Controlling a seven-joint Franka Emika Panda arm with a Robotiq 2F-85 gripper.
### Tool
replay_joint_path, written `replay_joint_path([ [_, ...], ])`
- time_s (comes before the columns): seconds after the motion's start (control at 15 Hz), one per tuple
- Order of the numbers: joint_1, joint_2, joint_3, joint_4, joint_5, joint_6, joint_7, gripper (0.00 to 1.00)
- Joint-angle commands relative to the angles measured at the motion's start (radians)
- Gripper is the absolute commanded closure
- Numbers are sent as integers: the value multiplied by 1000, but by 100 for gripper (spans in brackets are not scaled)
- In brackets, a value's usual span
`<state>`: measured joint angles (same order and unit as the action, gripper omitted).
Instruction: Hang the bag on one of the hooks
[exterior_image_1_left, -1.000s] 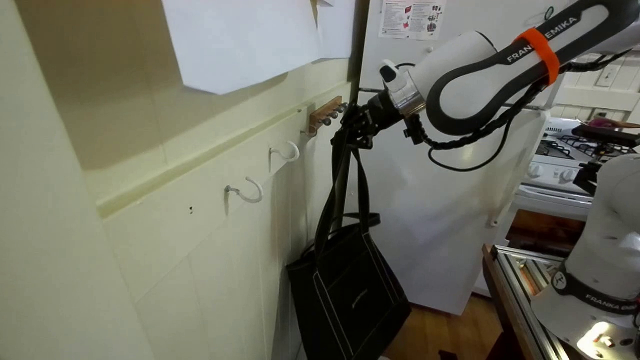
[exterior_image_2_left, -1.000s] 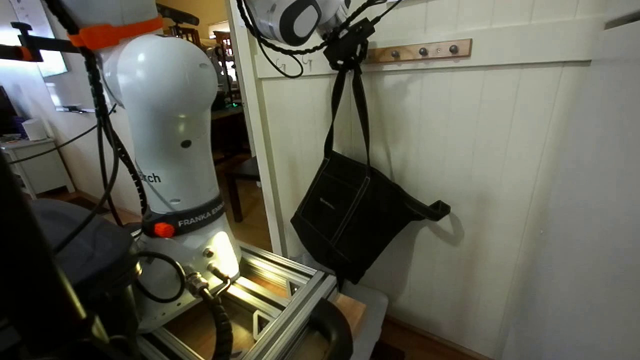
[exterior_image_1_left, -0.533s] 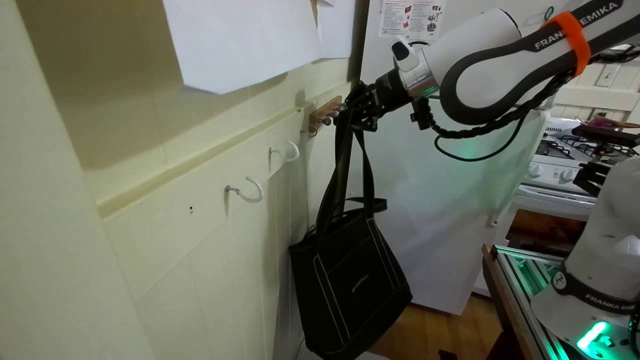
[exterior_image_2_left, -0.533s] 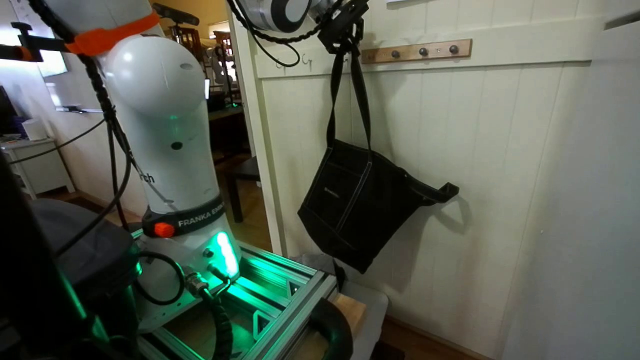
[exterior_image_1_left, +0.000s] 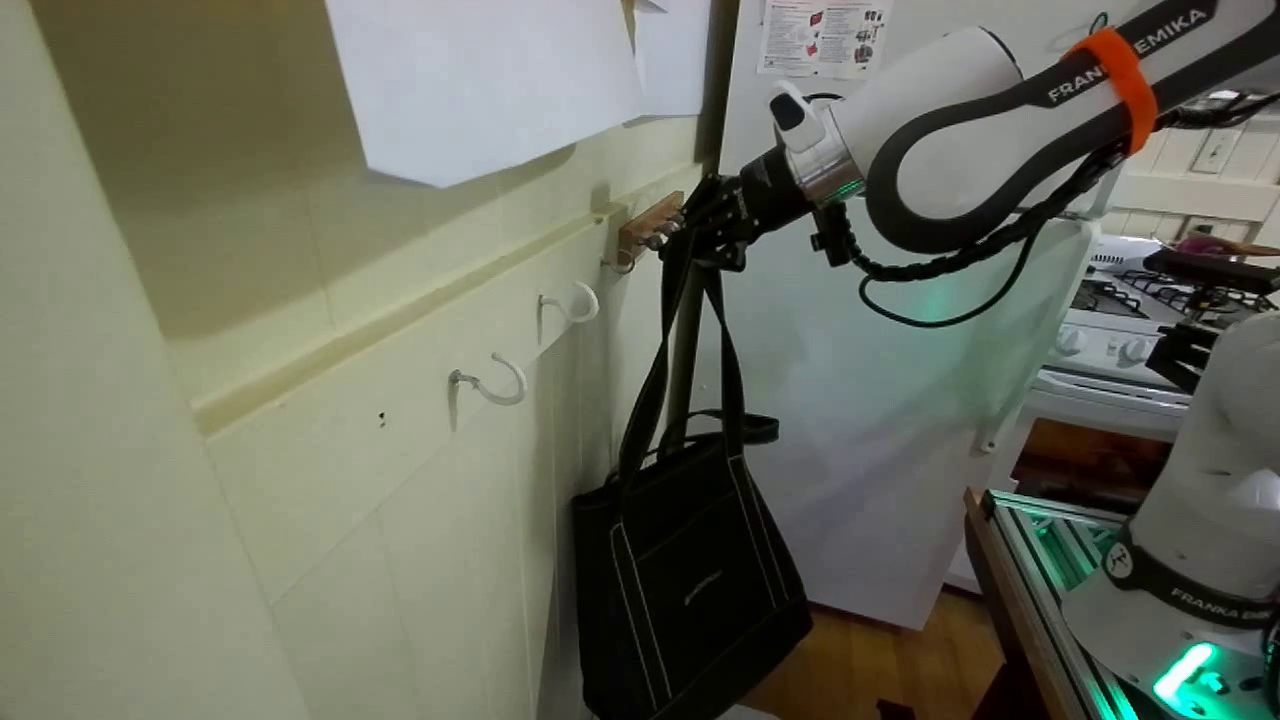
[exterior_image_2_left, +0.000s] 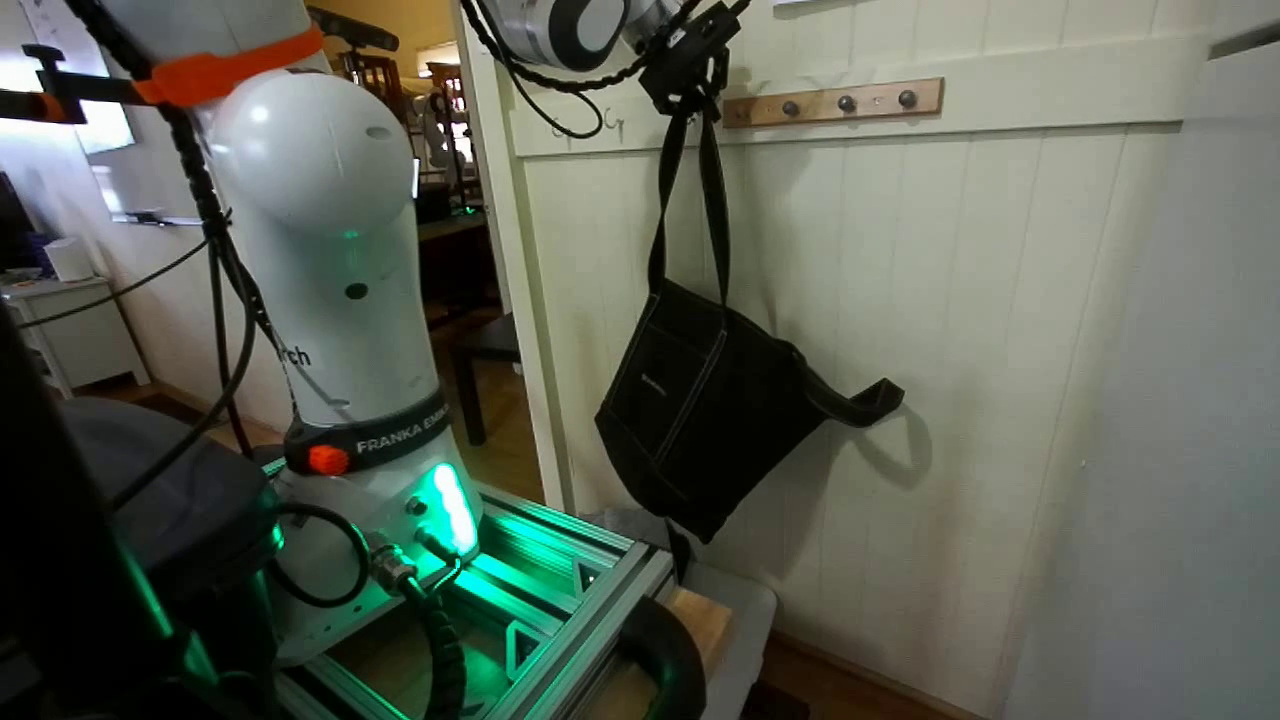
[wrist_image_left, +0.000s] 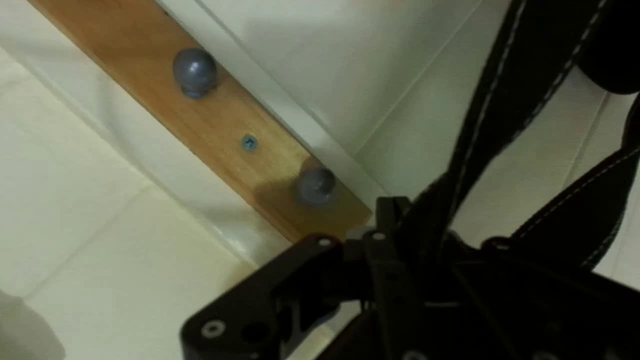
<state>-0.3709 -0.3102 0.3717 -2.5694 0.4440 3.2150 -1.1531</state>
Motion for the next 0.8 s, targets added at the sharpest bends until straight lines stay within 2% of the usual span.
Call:
replay_joint_path([
  [0.0, 0, 3, 0, -3, 0, 0, 0, 95],
  [0.2, 0, 5, 0, -5, 0, 0, 0, 95],
  [0.27, 35, 14, -18, -1, 17, 13, 1, 99],
  [0.33, 109, 17, -122, -13, -181, 33, 163, 99],
  [0.73, 192, -4, -283, -10, -468, 21, 352, 99],
])
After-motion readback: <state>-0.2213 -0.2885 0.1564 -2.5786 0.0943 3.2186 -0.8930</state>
